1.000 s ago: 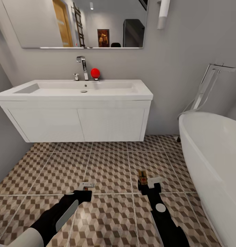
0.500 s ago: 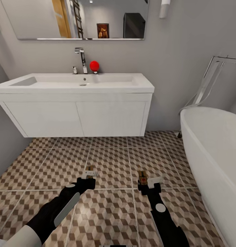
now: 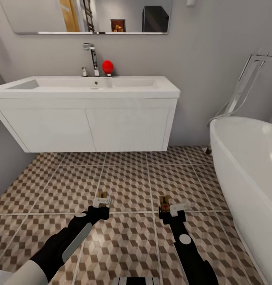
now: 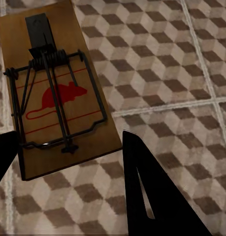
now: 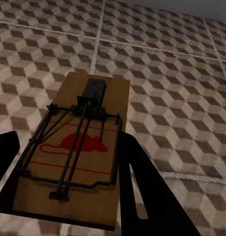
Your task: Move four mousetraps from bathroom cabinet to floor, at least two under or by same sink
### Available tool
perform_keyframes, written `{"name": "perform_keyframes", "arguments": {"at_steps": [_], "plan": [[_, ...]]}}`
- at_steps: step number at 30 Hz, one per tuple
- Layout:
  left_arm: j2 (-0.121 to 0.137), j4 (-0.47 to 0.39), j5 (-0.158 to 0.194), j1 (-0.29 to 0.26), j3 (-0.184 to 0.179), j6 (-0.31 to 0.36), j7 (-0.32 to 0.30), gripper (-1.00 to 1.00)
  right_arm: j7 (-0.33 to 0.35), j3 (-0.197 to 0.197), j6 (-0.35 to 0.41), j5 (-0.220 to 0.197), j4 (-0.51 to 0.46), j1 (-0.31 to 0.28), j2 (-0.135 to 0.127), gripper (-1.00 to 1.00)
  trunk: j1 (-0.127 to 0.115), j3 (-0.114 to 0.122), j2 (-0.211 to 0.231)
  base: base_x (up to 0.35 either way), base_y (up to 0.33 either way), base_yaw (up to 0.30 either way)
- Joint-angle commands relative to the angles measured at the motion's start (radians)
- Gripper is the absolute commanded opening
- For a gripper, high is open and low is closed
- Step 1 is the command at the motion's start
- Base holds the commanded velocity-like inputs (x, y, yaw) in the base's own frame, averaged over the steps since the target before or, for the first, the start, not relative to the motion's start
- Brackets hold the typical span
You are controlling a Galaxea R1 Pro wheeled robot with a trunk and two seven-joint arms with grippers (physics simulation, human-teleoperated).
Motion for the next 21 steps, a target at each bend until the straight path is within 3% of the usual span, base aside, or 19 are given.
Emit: {"name": "perform_keyframes", "arguments": {"at_steps": [1, 21], "plan": [[0.001, -0.002, 0.006, -0.001, -0.004, 0.003, 0.010, -1.00, -0.002, -0.001, 0.005, 0.010, -0.009, 0.000, 0.001, -1.00, 0.000, -0.006, -0.001, 0.000, 0.000, 0.000], [0.001, -0.003, 0.006, -0.001, -0.004, 0.003, 0.009, -1.00, -0.002, -0.001, 0.006, 0.010, -0.085, 0.000, 0.007, -1.00, 0.009, -0.116, -0.005, 0.000, 0.000, 0.000]]}}
